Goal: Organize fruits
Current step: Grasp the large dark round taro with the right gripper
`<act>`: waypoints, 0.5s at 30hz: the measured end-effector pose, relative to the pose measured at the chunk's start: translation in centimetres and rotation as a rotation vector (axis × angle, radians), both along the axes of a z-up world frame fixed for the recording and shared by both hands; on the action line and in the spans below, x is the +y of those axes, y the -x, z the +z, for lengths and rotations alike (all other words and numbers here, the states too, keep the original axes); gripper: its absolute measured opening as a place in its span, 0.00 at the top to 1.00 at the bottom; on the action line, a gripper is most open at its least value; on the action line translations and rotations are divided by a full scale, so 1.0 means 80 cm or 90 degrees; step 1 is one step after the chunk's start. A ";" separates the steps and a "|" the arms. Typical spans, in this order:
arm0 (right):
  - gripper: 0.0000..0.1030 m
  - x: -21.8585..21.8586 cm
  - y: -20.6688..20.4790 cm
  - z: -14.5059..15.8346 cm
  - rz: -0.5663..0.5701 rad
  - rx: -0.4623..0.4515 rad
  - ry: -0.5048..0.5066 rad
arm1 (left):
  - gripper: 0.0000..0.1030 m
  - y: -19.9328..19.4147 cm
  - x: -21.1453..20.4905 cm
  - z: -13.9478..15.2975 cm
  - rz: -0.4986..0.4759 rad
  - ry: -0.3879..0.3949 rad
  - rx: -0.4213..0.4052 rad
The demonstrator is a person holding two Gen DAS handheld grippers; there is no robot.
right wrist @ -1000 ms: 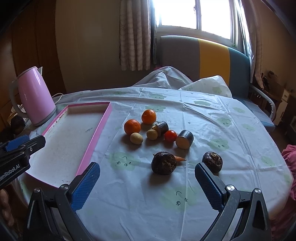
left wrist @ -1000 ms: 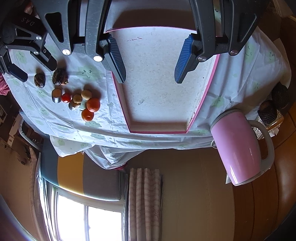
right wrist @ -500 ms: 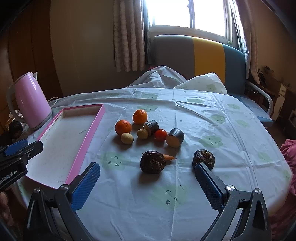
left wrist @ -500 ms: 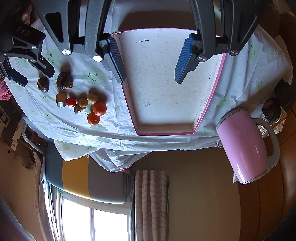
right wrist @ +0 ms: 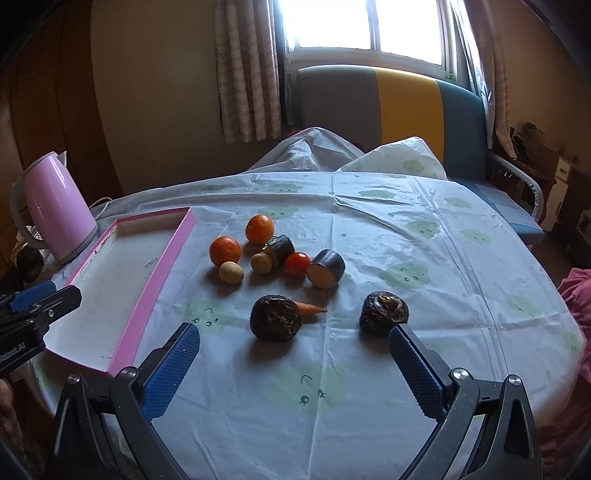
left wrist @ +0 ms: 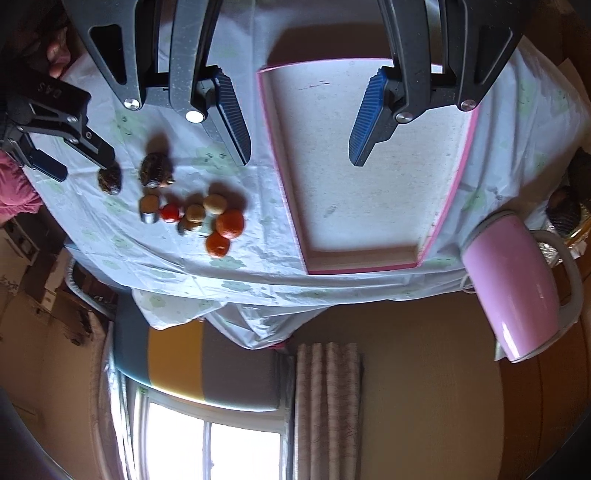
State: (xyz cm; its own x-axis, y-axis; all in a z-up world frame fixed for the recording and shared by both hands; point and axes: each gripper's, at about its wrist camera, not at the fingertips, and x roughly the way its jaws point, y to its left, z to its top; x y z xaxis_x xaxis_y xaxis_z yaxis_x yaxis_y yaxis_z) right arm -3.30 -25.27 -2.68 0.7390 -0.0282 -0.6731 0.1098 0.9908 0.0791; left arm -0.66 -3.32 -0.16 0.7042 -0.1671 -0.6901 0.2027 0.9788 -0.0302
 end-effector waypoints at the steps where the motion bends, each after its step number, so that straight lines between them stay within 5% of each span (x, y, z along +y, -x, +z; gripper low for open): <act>1: 0.00 -0.007 0.001 0.000 -0.007 0.001 -0.004 | 0.45 0.001 -0.003 -0.001 -0.013 0.010 0.005; 6: 0.04 -0.041 0.006 -0.007 -0.041 0.012 -0.013 | 0.45 0.003 -0.023 -0.010 -0.068 0.025 0.041; 12: 0.45 -0.097 0.006 -0.037 -0.099 0.071 -0.078 | 0.45 0.004 -0.045 -0.025 -0.128 0.026 0.089; 15: 0.53 -0.116 0.007 -0.050 -0.110 0.084 -0.114 | 0.45 -0.001 -0.050 -0.034 -0.136 0.026 0.117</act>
